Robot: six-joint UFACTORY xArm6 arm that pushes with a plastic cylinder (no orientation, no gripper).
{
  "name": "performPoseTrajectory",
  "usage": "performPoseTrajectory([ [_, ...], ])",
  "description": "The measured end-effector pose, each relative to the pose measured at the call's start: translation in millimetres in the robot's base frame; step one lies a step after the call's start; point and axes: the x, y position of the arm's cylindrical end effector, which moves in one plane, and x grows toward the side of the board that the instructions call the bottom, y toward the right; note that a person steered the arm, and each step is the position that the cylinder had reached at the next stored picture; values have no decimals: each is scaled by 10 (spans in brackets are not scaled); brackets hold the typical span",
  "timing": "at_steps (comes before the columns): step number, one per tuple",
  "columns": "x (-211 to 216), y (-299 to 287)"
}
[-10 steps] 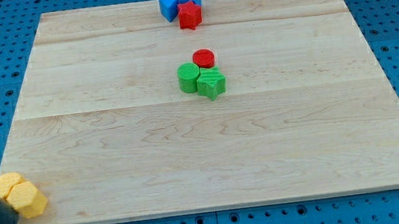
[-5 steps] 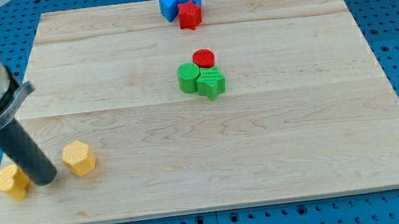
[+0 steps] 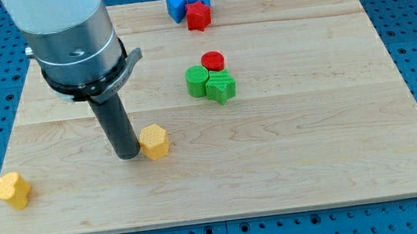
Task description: Push the yellow hexagon closer to the green star and green circle
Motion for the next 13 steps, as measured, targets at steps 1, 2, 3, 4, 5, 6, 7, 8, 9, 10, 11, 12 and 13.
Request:
performPoseTrajectory([
  [1,96,-102],
  [2,223,-107],
  [3,228,99],
  [4,-19,443],
  [5,-313,809],
  [6,-382,943],
  [7,-380,926],
  [8,-366,618],
  [9,-366,252],
  [10,-403,245],
  [11,-424,598],
  [12,-486,901],
  [13,-514,949],
])
